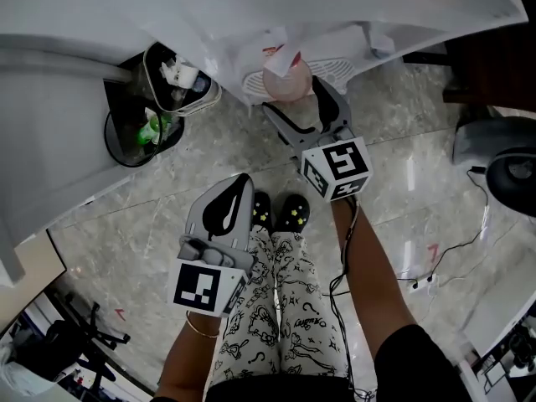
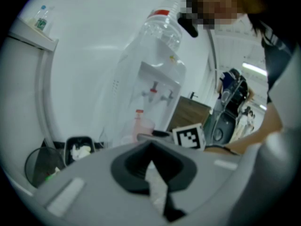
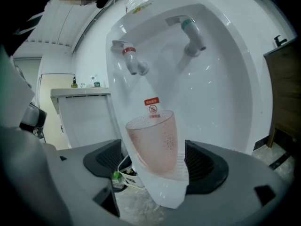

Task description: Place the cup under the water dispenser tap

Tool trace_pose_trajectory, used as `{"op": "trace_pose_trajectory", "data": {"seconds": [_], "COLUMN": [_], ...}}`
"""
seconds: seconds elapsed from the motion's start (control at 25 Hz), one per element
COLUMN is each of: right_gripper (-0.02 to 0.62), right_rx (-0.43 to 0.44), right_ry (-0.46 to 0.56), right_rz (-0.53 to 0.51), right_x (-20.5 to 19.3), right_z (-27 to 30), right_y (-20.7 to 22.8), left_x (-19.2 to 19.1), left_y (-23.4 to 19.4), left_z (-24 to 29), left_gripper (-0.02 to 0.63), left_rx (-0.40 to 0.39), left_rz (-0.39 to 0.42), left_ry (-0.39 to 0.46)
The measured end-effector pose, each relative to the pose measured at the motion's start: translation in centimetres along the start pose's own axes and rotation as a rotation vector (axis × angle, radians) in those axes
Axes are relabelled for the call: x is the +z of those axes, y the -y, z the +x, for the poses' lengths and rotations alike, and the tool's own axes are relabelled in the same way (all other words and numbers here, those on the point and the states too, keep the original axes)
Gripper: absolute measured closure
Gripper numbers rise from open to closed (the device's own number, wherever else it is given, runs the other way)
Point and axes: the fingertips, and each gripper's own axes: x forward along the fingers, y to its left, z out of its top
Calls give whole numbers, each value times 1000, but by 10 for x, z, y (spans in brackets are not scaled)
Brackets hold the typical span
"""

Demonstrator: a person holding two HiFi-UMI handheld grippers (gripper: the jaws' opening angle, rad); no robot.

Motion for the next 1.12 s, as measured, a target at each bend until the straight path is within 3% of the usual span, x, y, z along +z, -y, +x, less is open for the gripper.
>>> {"op": "trace_pose_trajectory", "data": {"seconds": [0.24, 0.36, 0.44, 0.48, 0.56, 0.6, 0.8, 0.92, 1.12], "right_gripper": [199, 201, 214, 260, 521, 569, 580, 580, 580], "right_rx": [44, 95, 81, 48, -32, -52, -21, -16, 11], "right_ry": [-107, -118, -121, -135, -143, -128, -101, -106, 8], "right_rz": [101, 167, 193, 192, 189, 198, 154, 112, 44], "right_x": [7, 33, 58, 70, 97, 113, 198, 239, 305], "right_z": [-57, -100, -130, -146, -171, -181, -236, -273, -307], "right_y": [-34, -60, -73, -76, -74, -73, -108, -138, -164], "left_x": [28, 59, 82, 95, 124, 140, 211, 231, 263], "left_y": [19, 26, 34, 39, 51, 57, 95, 114, 132], "left_z": [-10, -26, -41, -49, -63, -70, -128, -172, -201], "left_gripper": [612, 612, 612, 612, 612, 612, 612, 612, 612], "left_rx": [-16, -1, 2, 3, -3, -13, -58, -60, -71], "left_rz": [17, 17, 31, 47, 90, 113, 152, 141, 138], "left_ry": [33, 65, 80, 85, 109, 128, 212, 217, 273]}}
